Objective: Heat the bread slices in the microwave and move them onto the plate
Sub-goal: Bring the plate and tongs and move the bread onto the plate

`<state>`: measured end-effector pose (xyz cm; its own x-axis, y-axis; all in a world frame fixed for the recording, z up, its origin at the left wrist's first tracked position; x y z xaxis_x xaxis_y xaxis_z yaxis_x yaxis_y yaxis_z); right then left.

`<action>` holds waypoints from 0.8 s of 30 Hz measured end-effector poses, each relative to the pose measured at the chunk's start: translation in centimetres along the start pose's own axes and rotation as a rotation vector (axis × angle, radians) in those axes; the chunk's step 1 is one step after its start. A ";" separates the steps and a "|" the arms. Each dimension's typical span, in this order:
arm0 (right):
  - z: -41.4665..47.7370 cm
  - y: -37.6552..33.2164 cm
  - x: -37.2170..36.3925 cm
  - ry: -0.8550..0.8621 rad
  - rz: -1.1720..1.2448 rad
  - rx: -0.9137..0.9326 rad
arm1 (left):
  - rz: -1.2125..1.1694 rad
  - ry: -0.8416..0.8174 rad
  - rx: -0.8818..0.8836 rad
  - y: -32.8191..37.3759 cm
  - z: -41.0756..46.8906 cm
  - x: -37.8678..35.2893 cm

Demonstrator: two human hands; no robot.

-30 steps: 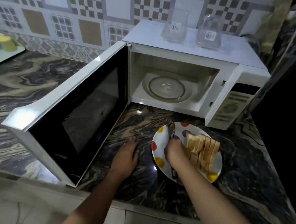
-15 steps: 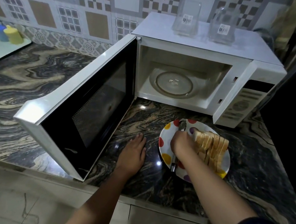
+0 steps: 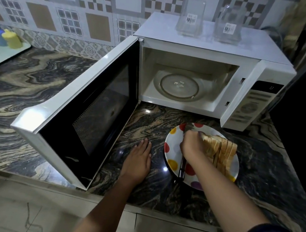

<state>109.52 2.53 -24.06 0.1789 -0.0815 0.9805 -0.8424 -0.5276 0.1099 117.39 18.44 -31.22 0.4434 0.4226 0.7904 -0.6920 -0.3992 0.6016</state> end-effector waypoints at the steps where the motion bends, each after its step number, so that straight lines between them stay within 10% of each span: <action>1: 0.1 0.0 0.0 0.013 -0.001 -0.001 | -0.004 -0.001 0.000 0.1 0.0 0.0; 15: 0.1 0.1 2.1 -0.004 -0.040 0.049 | -0.015 -0.005 0.012 -0.3 -0.1 0.0; 24: 0.2 6.6 8.4 0.361 0.288 0.005 | 0.033 -0.026 0.043 -0.2 0.4 -0.2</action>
<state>105.60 -1.78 -15.17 -0.2514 0.0734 0.9651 -0.8292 -0.5306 -0.1756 117.66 18.15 -31.50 0.4357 0.3880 0.8121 -0.6813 -0.4475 0.5793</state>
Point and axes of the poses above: each hand's wrist, its own z-axis towards the middle knuckle, its own x-axis out of the back of the hand, y = z × x, the point moved 5 cm from there along z, towards the middle knuckle, and after that the axes turned 15 degrees about -z, right-handed, at the moved point
